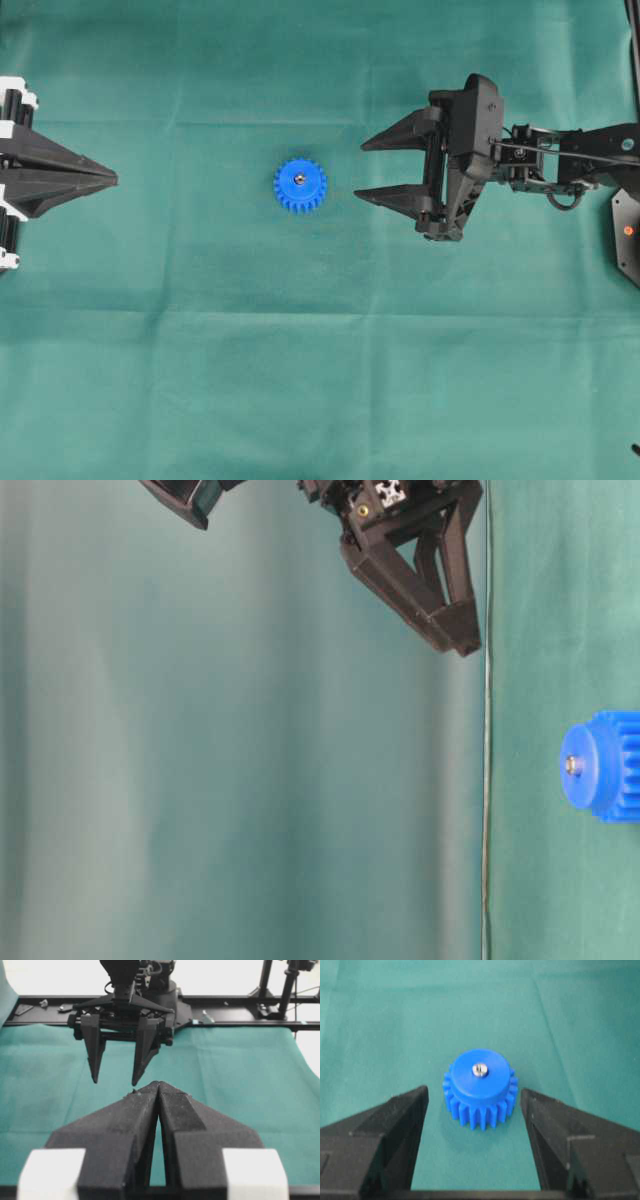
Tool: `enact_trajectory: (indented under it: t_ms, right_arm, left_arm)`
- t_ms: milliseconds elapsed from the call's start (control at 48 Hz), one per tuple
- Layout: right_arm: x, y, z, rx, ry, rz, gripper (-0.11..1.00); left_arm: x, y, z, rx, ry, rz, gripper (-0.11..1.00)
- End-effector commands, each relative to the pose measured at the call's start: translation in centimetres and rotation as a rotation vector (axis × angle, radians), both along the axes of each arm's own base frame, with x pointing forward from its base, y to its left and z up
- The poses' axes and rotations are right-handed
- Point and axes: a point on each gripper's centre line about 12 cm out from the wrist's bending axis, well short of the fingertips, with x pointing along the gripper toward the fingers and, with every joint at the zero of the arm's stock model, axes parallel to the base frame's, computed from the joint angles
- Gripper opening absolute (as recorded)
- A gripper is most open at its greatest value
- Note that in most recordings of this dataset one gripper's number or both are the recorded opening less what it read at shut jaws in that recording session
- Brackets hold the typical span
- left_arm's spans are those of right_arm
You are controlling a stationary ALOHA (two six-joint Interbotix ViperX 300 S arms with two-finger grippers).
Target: Insert the shaft placed at a random location into the center hole of the small gear at another random location.
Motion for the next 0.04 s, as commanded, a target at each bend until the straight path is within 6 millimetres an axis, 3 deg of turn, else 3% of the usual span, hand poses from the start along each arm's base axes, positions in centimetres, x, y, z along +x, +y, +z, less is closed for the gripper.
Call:
enact_trajectory:
  t_ms: [0,21]
  right_arm:
    - [0.17,0.02,0.96,-0.005,-0.029,0.001,0.74]
    - [0.17,0.02,0.96,-0.005,-0.029,0.001,0.74]
  left_arm:
    - [0.19,-0.04,0.72,0.004,-0.018,-0.002,0.00]
    - [0.16,-0.04,0.75,0.004,-0.020,-0.002,0.00]
